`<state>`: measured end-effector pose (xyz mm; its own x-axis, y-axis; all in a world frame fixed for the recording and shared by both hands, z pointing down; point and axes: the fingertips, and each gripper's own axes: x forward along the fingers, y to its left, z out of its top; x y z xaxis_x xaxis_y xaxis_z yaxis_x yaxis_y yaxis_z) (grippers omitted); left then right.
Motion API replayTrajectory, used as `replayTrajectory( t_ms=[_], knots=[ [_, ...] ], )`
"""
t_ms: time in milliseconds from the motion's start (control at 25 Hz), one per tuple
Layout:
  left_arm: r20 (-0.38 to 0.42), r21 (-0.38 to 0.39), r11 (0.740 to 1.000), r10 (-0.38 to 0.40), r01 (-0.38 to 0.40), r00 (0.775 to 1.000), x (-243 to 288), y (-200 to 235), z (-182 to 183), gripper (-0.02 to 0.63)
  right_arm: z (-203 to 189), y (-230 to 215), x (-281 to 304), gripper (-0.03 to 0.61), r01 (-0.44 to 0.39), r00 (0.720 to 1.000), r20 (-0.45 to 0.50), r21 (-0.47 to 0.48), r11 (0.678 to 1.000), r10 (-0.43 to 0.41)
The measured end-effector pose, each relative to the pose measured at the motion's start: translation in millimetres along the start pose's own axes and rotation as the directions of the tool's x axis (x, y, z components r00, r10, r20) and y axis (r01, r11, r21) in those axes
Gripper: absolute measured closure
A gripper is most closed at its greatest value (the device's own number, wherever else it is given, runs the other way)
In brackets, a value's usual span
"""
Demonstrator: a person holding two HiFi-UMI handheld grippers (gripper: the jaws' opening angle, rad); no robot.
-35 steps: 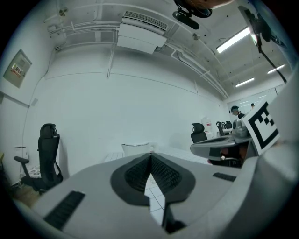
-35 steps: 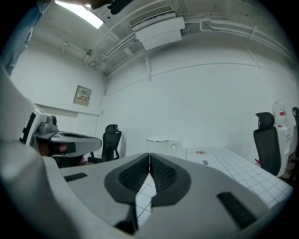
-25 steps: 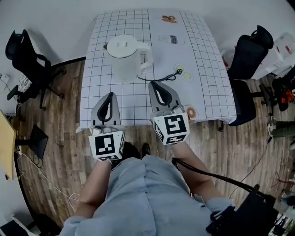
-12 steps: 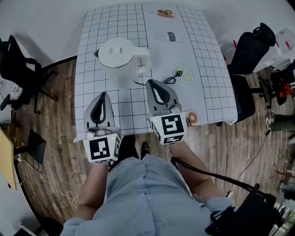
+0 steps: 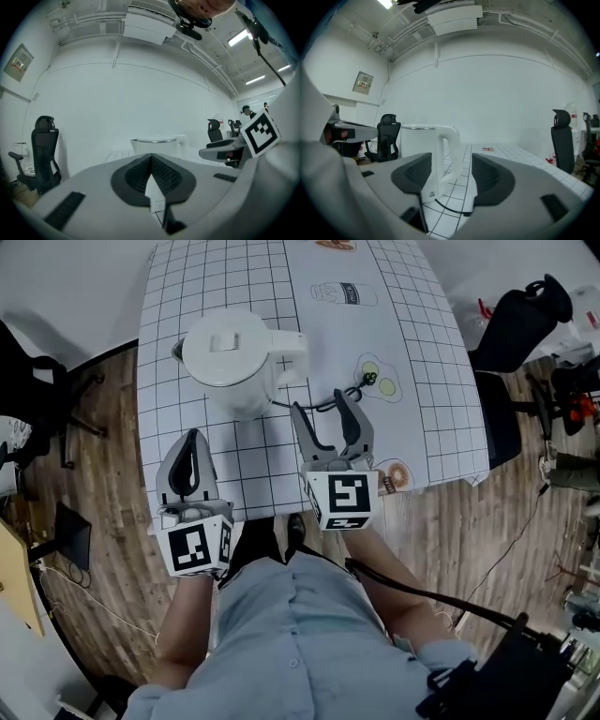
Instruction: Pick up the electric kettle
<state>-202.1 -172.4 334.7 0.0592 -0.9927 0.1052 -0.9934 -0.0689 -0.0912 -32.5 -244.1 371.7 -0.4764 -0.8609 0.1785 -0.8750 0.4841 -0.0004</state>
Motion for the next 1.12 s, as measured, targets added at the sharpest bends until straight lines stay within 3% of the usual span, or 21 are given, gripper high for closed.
replayTrajectory(
  t_ms=[440, 1120],
  knots=[
    [-0.033, -0.014, 1.0, -0.004, 0.004, 0.999, 12.9, 18.1, -12.7, 0.614, -16.1, 1.6, 22.1, 0.324, 0.036, 0.998, -0.047, 0.01, 0.999, -0.035],
    [-0.113, -0.041, 0.999, 0.023, -0.027, 0.993, 68.3, 69.0, -42.4, 0.614, -31.0, -27.0, 120.0, 0.325, 0.124, 0.989, -0.088, 0.03, 0.992, -0.121]
  ],
)
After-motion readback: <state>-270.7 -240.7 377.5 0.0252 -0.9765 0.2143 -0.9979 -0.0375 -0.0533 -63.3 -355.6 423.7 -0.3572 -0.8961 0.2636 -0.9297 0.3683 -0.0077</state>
